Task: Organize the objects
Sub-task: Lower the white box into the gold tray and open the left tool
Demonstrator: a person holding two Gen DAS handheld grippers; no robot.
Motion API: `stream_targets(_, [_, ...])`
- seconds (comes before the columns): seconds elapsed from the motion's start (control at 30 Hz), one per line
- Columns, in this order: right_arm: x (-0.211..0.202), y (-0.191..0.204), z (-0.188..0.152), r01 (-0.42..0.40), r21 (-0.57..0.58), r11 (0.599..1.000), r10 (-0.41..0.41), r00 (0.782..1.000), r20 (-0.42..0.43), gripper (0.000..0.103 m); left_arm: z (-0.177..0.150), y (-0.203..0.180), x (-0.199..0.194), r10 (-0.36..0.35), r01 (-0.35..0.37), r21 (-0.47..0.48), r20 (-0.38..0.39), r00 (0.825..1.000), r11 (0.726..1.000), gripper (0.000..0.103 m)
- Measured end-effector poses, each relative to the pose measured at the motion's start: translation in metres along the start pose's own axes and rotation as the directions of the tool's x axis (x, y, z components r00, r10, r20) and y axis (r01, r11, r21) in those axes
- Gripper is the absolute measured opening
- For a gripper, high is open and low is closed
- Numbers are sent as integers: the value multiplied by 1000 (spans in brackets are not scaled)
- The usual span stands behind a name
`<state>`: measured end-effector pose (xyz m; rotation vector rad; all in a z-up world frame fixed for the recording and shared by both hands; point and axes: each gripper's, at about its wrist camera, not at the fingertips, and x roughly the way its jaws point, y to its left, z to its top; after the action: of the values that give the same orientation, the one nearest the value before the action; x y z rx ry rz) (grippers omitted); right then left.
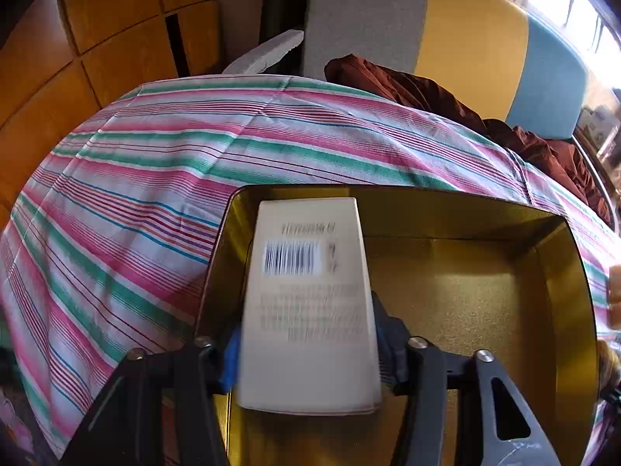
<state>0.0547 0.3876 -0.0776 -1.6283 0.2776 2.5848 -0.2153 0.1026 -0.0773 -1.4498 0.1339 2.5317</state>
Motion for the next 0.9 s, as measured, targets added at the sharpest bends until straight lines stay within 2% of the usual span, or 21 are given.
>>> stream_targets(0.17, [0, 0, 0, 5, -5, 1000, -5, 1000, 1, 33, -4, 4, -18, -26, 26, -25, 7, 1000, 999, 65])
stream_targets(0.27, [-1, 1, 0, 11, -8, 1000, -11, 1000, 2, 33, -15, 4, -42, -50, 51, -31, 47, 998, 998, 66])
stream_targets(0.4, [-1, 2, 0, 21, -14, 1000, -21, 1000, 3, 33, -40, 6, -78, -59, 64, -39, 113, 992, 997, 73])
stream_targets(0.63, [0, 8, -3, 48, -24, 999, -48, 999, 6, 33, -88, 13, -120, -71, 82, -54, 183, 980, 995, 74])
stream_targets(0.9, [0, 20, -7, 70, 3, 998, -70, 997, 14, 34, -125, 17, -143, -71, 83, -55, 203, 977, 995, 74])
